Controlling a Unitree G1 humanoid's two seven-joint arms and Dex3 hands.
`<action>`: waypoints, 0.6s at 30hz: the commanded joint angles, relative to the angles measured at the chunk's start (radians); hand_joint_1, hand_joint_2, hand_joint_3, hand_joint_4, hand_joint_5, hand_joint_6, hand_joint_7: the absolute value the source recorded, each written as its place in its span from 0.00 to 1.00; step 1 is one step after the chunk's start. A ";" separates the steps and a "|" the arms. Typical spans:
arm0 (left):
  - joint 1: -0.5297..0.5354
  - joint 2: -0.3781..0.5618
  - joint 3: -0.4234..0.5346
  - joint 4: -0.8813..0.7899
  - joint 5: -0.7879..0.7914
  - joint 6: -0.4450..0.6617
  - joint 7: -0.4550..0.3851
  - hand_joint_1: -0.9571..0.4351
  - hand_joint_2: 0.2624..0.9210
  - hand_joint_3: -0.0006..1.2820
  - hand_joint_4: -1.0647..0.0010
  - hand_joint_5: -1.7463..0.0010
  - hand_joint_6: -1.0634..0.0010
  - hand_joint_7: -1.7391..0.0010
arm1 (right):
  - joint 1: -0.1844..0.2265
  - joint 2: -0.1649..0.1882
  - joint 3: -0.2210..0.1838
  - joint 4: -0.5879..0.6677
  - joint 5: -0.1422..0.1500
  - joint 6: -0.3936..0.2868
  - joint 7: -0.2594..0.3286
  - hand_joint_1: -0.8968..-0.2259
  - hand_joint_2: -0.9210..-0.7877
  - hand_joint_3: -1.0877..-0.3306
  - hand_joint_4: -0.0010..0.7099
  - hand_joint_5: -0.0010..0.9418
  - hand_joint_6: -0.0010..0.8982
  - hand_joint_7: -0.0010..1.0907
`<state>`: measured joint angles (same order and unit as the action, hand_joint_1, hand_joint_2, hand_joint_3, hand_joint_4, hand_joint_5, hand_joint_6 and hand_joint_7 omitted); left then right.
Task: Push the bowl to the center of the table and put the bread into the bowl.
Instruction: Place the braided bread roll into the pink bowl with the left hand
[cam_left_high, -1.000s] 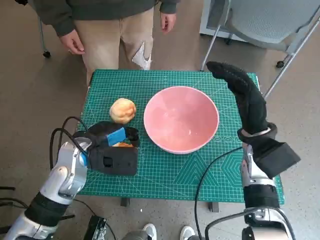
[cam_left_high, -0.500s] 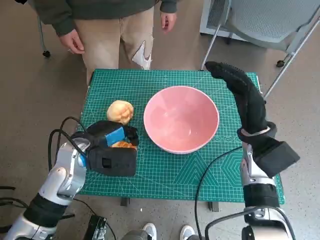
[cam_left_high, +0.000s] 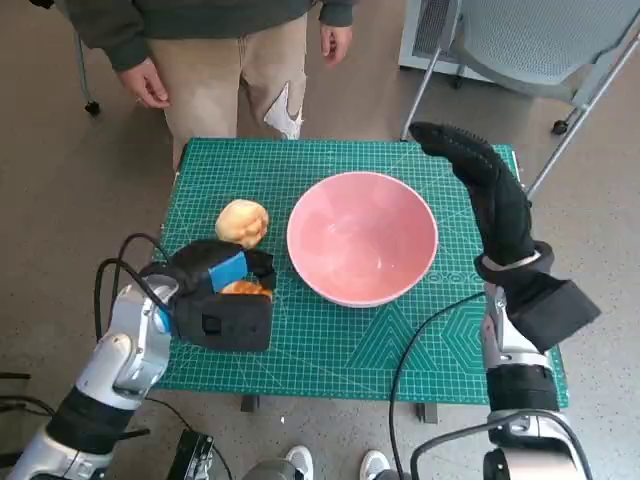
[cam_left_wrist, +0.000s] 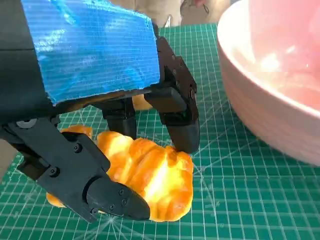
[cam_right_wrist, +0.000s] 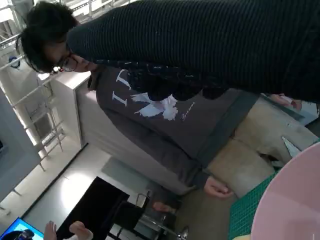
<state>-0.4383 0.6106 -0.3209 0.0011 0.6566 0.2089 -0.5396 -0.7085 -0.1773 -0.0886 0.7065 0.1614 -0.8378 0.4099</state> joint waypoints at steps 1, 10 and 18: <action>-0.002 0.025 0.054 -0.107 -0.020 0.021 -0.034 0.69 0.80 0.19 0.32 0.26 0.25 0.51 | 0.006 0.003 -0.004 0.018 0.012 0.002 0.012 0.28 0.00 0.34 0.25 0.00 0.00 0.44; -0.031 0.038 0.158 -0.287 -0.046 0.071 -0.066 0.69 0.92 0.07 0.28 0.30 0.29 0.48 | -0.003 0.007 -0.006 0.033 0.008 -0.002 0.014 0.31 0.00 0.33 0.25 0.00 0.00 0.44; -0.101 0.023 0.212 -0.357 -0.044 0.112 -0.057 0.69 0.93 0.04 0.26 0.32 0.26 0.51 | -0.011 0.012 -0.010 0.050 0.017 -0.005 0.025 0.30 0.00 0.34 0.25 0.00 0.00 0.44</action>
<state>-0.4989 0.6327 -0.1287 -0.3232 0.6140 0.3020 -0.5986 -0.7237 -0.1733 -0.0970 0.7383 0.1631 -0.8472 0.4204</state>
